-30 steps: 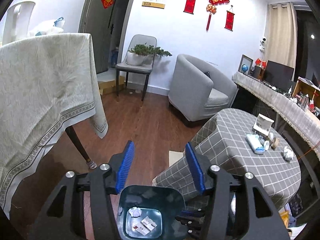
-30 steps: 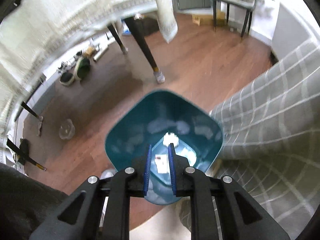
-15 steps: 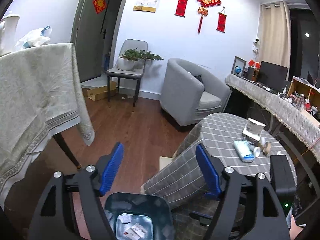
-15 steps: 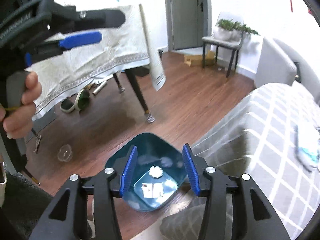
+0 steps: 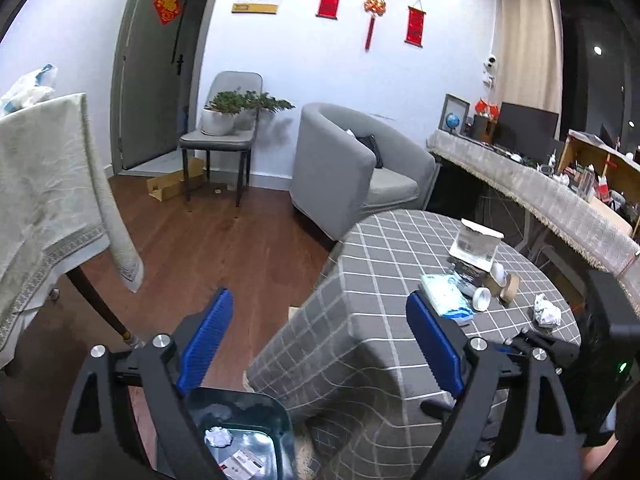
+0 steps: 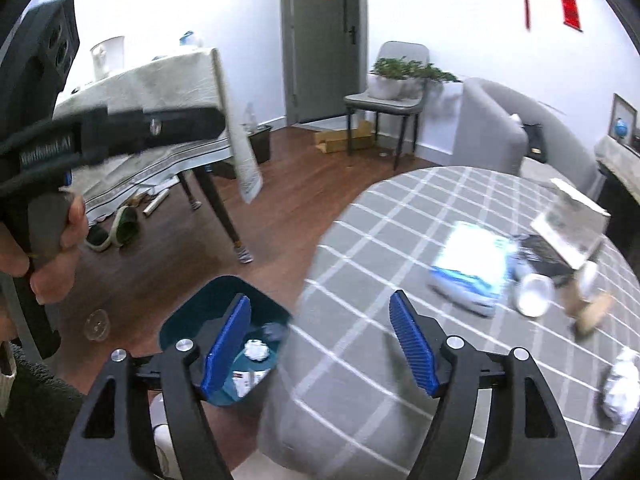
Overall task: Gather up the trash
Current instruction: 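Move both tools back over the table, then grasp the crumpled foil ball with the right tool while the left tool grasps the tissue pack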
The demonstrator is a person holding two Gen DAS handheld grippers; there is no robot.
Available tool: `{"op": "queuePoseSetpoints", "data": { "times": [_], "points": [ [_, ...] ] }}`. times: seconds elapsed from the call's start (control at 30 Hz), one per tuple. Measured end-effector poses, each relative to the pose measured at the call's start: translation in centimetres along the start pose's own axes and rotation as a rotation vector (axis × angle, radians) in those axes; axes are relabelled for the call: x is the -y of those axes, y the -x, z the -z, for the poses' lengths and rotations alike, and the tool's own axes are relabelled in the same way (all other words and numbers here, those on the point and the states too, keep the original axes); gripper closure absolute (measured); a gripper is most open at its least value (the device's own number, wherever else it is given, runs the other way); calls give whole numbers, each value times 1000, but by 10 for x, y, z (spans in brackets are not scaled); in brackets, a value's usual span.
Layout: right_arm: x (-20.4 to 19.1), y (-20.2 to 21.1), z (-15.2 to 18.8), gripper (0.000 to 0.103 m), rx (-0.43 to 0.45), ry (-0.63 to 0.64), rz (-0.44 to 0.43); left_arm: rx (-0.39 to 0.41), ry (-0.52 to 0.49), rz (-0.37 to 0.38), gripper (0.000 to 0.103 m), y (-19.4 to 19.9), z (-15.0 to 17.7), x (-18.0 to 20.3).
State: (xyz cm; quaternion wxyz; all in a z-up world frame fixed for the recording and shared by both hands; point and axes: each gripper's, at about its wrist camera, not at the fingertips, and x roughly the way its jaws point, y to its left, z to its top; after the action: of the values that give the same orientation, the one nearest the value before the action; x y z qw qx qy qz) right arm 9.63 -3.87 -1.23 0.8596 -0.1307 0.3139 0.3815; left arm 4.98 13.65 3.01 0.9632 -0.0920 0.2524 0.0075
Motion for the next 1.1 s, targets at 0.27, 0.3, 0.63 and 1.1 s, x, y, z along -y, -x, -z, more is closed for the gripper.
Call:
{"op": "queuePoseSetpoints", "data": {
  "times": [0.27,0.3,0.63,1.1],
  "points": [
    [50,30,12,26,24,-59,76,-38,-30,44,12,-26,2,47],
    [55,33,14,26,25,-64,81,-46,-36,44,12,-30,3,52],
    [115,61,37,26,14,-121,156,-129,-57,61,10,-73,11,91],
    [163,84,53,24,10,-181,195,-215,-109,80,9,-118,20,129]
  ]
}}
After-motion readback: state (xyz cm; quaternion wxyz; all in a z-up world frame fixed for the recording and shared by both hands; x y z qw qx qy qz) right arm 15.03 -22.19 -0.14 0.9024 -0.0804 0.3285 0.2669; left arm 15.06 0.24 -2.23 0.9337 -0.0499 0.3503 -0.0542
